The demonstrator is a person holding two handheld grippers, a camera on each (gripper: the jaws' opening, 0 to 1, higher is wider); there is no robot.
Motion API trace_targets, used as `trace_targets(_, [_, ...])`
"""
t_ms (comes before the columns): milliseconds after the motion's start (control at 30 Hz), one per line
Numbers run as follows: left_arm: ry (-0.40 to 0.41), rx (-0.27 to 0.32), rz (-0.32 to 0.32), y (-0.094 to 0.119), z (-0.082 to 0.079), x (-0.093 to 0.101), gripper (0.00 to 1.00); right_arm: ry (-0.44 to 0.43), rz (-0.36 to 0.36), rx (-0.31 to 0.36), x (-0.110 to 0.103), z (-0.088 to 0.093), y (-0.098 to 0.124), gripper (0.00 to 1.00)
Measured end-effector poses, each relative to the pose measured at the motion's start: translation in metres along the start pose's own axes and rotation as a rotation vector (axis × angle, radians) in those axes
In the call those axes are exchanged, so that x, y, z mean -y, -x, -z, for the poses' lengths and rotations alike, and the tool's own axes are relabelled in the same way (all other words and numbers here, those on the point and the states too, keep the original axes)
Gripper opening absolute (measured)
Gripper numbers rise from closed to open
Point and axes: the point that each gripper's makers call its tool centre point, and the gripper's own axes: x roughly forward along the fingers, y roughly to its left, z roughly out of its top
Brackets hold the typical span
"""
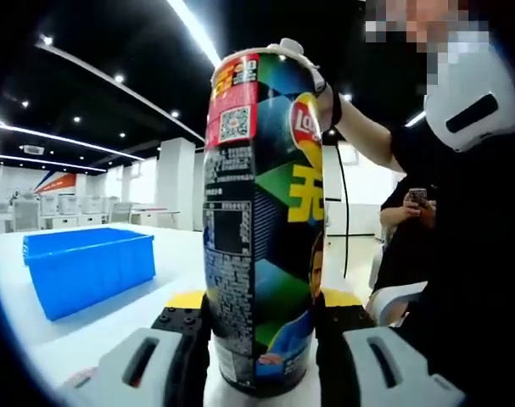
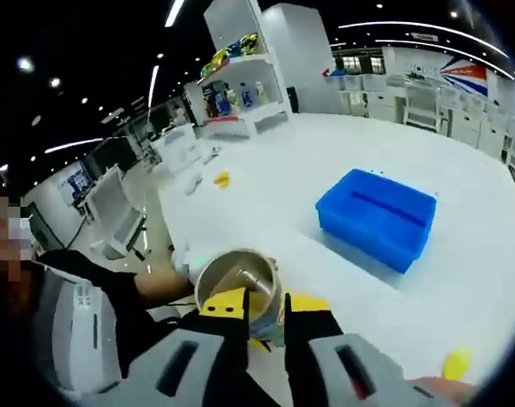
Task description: Open the lid of the chip container on the table, take out the chips, place them into the box in front of the container, and close the lid
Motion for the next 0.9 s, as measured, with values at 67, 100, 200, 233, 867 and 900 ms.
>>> trace_targets(67, [-0.001, -0.007, -0.008, 0.000, 0.000, 0.001, 0.49, 0.025, 0.035, -0.014, 0.002, 0.000, 0.001, 0.05])
trace_targets(100, [-0.008, -0.011, -0.013, 0.000, 0.000, 0.002, 0.49, 0.050, 0.077, 0.001, 0.006, -0.003, 0.002, 0.03])
trace_targets(200, [-0.023, -0.017, -0.023, 0.000, 0.000, 0.003, 0.49, 0.069, 0.089, -0.007, 0.007, -0.003, 0.003, 0.00])
trace_targets(233, [-0.027, -0.019, -0.026, 0.000, 0.000, 0.003, 0.49, 0.061, 0.091, -0.009, 0.007, -0.004, 0.004, 0.00])
trace_targets(867, [-0.014, -0.005, -0.020, 0.016, -0.015, -0.006, 0.48, -0.199, 0.111, 0.142, 0.066, 0.028, 0.019, 0.00])
trace_targets(900, [-0.008, -0.038, -0.004, 0.018, -0.014, -0.005, 0.48, -0.203, 0.109, 0.138, 0.070, 0.034, 0.019, 0.00])
